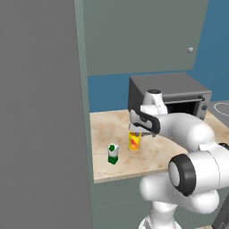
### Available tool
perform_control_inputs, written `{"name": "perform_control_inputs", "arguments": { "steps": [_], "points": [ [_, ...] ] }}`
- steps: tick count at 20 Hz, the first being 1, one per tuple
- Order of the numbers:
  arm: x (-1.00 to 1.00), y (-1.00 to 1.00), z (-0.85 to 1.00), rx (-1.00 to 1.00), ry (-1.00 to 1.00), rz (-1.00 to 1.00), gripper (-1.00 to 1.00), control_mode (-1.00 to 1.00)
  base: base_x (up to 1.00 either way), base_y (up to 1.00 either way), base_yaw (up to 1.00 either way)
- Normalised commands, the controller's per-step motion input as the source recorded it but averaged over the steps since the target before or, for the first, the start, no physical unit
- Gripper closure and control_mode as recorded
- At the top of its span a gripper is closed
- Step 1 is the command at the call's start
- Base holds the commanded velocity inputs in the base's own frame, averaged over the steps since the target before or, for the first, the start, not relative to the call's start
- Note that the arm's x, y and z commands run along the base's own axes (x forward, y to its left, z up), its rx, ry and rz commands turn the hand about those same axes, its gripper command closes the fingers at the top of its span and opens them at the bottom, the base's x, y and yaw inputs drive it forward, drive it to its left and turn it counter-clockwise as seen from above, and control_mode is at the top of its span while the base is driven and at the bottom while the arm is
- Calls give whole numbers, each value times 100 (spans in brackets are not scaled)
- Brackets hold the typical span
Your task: Place the microwavable item in the microwave. Then, close the microwave door and press the start button.
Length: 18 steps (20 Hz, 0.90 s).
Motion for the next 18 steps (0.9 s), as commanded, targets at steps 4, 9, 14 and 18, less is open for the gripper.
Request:
{"name": "perform_control_inputs", "arguments": {
  "steps": [4, 9, 14, 18],
  "points": [
    [30, 0, -31, 0, 0, 0, -100, -100, 0, 0, 0],
    [9, 0, -2, 0, -2, -1, -100, -100, 0, 0, 0],
    [-2, 0, 0, 0, -4, -3, -100, -100, 0, 0, 0],
    [0, 0, 1, 0, 0, 0, -100, -100, 0, 0, 0]
  ]
}}
